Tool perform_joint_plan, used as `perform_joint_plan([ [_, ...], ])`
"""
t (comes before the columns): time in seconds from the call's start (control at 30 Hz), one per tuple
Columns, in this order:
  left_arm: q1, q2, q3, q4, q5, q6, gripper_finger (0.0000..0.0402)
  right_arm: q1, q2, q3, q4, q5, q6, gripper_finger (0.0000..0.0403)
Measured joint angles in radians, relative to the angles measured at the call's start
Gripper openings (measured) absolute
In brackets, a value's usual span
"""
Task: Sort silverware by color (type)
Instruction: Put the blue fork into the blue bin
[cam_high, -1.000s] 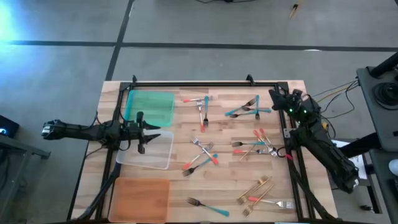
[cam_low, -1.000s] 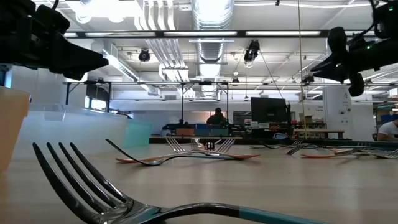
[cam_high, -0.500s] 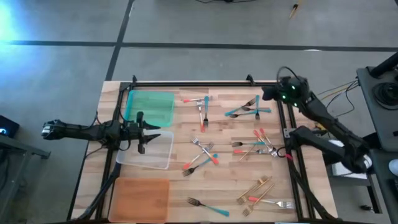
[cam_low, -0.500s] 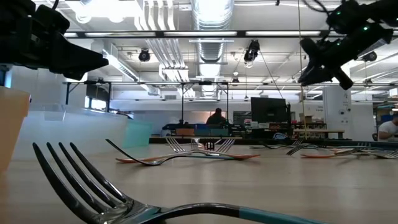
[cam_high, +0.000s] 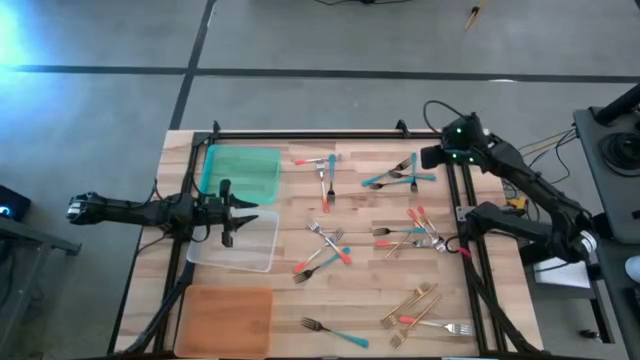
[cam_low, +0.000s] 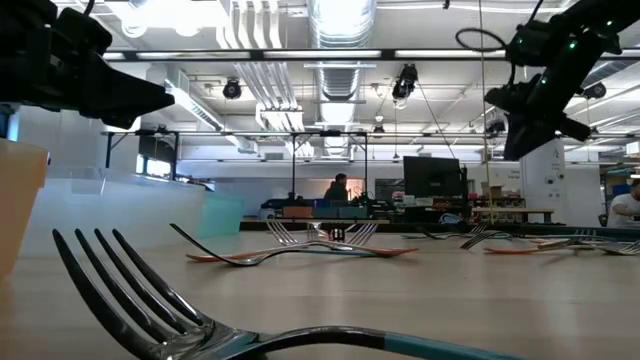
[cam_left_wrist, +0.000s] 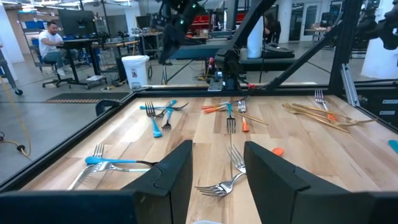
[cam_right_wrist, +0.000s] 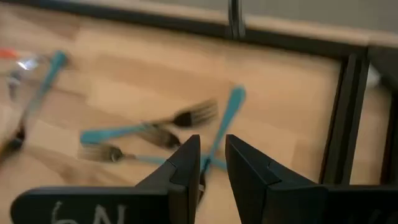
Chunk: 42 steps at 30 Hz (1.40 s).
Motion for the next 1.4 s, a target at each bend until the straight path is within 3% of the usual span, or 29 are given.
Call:
perform_joint_plan([
  [0.4, 0.0, 0.0, 0.0, 0.0, 0.0, 0.0, 0.0128, 0.0, 0.17, -0.001, -0.074, -0.035, 0.084, 0.0138],
  [0.87, 0.0, 0.0, 0.0, 0.0, 0.0, 0.0, 0.0128, 0.0, 0.325, -0.001, -0.054, -0.035, 0.089, 0.0112],
  [1.4, 0.0, 0.0, 0.0, 0.0, 0.0, 0.0, 0.0128, 0.007, 0.469, -0.002, 0.103, -0.033, 0.126, 0.0111],
])
